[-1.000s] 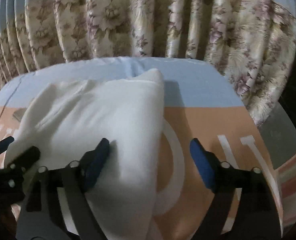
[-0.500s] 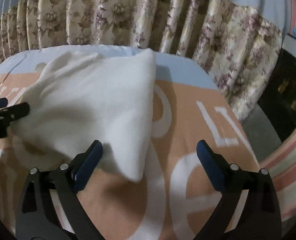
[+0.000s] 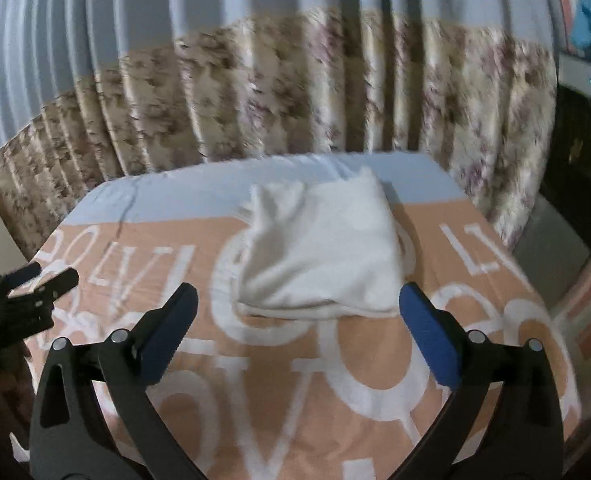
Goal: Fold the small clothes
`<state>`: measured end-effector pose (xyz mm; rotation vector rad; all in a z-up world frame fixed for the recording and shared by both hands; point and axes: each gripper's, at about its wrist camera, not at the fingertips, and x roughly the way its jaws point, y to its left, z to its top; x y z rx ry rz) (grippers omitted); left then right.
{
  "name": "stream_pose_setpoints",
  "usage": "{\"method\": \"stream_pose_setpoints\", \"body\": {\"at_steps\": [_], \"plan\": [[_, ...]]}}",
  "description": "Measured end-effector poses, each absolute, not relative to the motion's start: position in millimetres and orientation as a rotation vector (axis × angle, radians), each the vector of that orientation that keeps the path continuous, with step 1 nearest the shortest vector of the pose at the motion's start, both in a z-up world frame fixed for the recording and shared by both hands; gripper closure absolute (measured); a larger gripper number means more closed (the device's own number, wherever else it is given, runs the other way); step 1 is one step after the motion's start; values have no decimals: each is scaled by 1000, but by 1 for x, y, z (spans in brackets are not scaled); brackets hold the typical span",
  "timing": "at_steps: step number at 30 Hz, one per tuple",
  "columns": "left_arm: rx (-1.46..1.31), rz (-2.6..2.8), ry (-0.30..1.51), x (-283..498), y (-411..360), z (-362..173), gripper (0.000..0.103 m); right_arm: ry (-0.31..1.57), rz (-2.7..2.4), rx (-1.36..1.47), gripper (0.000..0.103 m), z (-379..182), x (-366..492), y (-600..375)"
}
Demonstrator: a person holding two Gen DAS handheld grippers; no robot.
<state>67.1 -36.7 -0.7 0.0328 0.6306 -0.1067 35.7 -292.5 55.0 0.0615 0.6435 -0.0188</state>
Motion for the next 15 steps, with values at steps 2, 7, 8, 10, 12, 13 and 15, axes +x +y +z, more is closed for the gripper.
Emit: {"method": "stream_pose_setpoints", "body": {"at_steps": [2, 7, 8, 10, 12, 13, 15], "plan": [[19, -68, 607, 49, -29, 3, 2, 613, -25, 72, 3, 60, 28, -281], [-83, -36, 642, 6, -9, -22, 2, 540, -18, 103, 3, 55, -7, -268], [-33, -41, 652, 3, -12, -26, 2, 545, -14, 85, 3, 53, -12, -264], [73, -8, 634, 0, -16, -31, 2, 568, -5, 35, 3, 46, -20, -258], [90, 4, 612, 0, -13, -31, 2, 584, 2, 19, 3, 41, -19, -256], [72, 3, 611, 2, -10, -30, 2, 587, -10, 15, 3, 38, -18, -255], [40, -15, 608, 7, -4, -27, 2, 570, -28, 46, 3, 37, -16, -257]]}}
